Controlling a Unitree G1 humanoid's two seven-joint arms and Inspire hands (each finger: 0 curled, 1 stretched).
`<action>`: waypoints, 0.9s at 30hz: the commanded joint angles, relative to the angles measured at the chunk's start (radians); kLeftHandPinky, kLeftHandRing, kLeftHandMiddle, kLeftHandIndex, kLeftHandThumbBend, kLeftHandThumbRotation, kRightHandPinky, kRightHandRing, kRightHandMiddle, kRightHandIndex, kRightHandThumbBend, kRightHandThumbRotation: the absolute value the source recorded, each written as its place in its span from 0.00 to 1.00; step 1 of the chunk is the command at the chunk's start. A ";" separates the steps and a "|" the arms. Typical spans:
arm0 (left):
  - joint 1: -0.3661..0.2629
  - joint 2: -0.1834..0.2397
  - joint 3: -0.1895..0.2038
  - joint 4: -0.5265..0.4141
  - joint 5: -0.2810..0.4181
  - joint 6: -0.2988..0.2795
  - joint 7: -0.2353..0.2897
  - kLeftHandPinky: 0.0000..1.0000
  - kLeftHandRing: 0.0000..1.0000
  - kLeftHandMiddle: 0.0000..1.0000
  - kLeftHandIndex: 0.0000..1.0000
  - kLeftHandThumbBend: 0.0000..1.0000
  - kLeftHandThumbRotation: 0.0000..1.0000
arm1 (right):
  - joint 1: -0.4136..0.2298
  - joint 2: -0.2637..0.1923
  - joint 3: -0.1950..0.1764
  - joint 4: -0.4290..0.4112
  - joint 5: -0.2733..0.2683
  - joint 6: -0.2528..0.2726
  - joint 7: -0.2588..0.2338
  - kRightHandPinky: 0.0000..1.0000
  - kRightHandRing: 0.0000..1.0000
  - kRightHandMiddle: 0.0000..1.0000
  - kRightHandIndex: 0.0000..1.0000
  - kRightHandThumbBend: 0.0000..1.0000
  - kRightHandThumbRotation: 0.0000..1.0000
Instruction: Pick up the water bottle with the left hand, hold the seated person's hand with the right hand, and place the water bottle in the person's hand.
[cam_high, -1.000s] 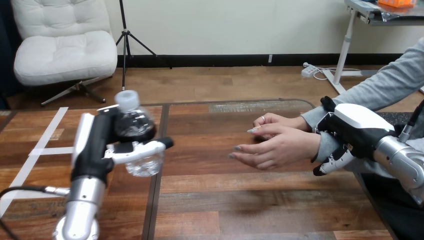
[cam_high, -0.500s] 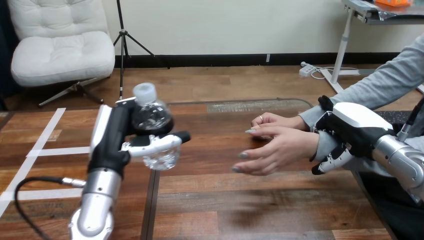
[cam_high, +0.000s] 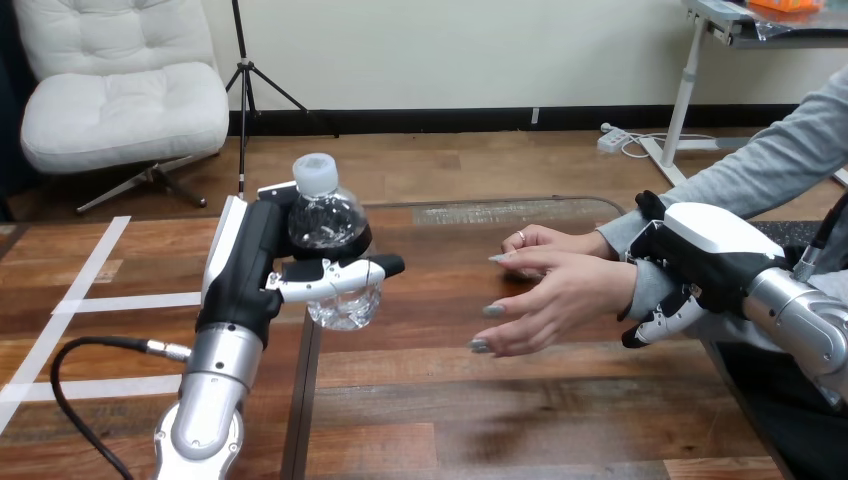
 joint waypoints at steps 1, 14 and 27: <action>-0.087 0.000 0.003 -0.005 -0.015 -0.016 -0.002 0.29 0.35 0.39 0.40 0.85 0.00 | -0.036 -0.003 -0.030 -0.050 0.021 -0.006 -0.016 0.24 0.27 0.32 0.33 0.77 0.00; -0.094 -0.004 -0.003 -0.005 -0.005 -0.011 0.003 0.29 0.34 0.38 0.39 0.83 0.00 | -0.039 -0.005 -0.031 -0.045 0.023 -0.010 -0.013 0.23 0.26 0.31 0.32 0.75 0.00; -0.093 -0.004 -0.006 -0.008 0.006 -0.010 0.008 0.28 0.33 0.38 0.39 0.83 0.00 | -0.035 -0.005 -0.030 -0.054 0.020 -0.010 -0.016 0.23 0.26 0.30 0.31 0.74 0.00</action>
